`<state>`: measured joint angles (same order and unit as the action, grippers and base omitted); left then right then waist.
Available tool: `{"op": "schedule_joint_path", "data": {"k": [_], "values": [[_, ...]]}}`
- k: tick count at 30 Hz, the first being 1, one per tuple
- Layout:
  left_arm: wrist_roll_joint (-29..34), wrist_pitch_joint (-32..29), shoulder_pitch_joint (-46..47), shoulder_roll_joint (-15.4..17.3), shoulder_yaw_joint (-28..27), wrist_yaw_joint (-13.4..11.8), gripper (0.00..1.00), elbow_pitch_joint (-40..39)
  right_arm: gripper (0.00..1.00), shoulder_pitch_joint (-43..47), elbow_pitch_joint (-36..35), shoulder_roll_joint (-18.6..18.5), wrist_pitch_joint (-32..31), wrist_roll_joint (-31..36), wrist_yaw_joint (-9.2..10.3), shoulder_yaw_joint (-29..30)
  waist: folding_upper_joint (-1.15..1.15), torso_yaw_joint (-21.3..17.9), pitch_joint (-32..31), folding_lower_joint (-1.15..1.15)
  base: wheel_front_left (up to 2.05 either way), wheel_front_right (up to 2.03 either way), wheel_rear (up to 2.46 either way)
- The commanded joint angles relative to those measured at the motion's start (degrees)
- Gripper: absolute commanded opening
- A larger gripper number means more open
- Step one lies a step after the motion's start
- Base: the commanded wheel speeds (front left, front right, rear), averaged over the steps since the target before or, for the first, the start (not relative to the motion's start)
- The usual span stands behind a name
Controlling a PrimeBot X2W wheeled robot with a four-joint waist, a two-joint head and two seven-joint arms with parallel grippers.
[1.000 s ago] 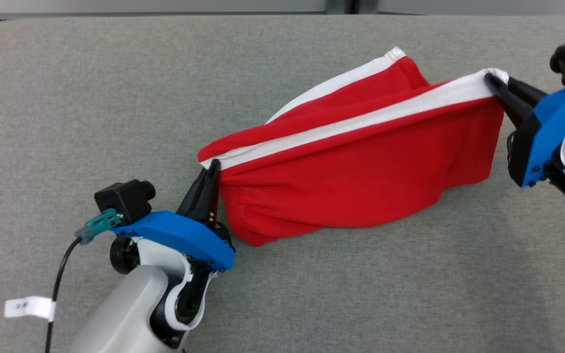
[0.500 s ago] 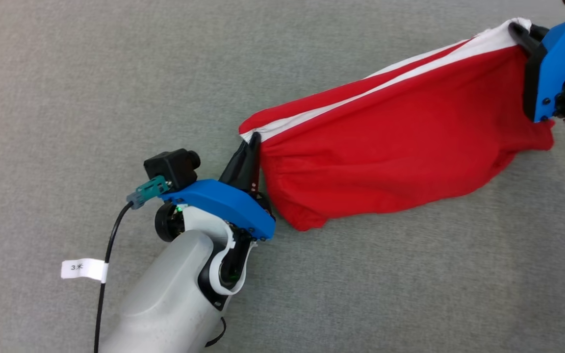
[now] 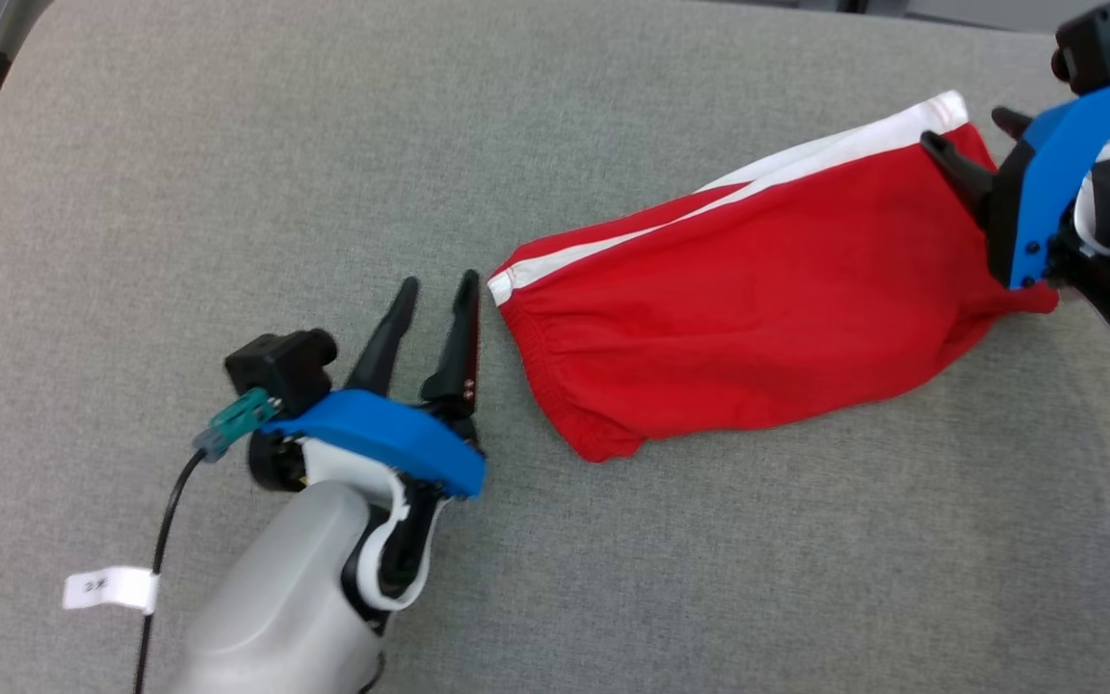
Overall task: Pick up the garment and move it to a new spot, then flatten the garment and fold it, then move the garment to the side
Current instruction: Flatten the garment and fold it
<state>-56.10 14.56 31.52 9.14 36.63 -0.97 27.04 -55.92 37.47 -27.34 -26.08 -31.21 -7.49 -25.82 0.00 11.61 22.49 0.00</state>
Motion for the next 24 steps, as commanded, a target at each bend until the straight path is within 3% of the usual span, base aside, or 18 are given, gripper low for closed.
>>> {"op": "schedule_joint_path", "data": {"k": [1, 5, 9, 16, 24], "values": [[1.1, 0.3, -0.9, 0.7, -0.5, 0.2, 1.00, -0.5, 1.00, 1.5, -0.1, -0.6, 0.4, -0.6, -0.02, -0.1, 0.00, -0.9, -1.2, 0.00, 0.00, 0.00, 0.00], [9.1, 0.7, -3.8, 4.1, -5.1, 0.6, 1.00, -3.9, 1.00, 4.3, 0.7, -0.6, 2.7, -2.8, -0.02, 1.9, 0.00, -1.7, -2.9, 0.00, 0.00, 0.00, 0.00], [18.8, 0.6, -8.7, 4.5, -11.3, 1.6, 1.00, -9.0, 1.00, 6.4, 1.8, -0.3, 6.0, -4.3, -0.02, 4.1, 0.00, -1.5, -2.6, 0.00, 0.00, 0.00, 0.00], [28.2, 0.7, -13.0, 1.3, -18.7, 5.0, 1.00, -12.8, 1.00, 5.8, 6.0, 0.1, 8.9, -3.0, -0.02, 6.8, 0.00, 1.0, 1.0, 0.00, 0.00, 0.00, 0.00], [33.0, 0.7, -13.5, -2.1, -22.7, 7.4, 1.00, -13.1, 1.00, 2.9, 13.8, 1.2, 9.5, 1.5, -0.02, 9.6, 0.00, 3.8, 3.8, 0.00, 0.00, 0.00, 0.00]]}}
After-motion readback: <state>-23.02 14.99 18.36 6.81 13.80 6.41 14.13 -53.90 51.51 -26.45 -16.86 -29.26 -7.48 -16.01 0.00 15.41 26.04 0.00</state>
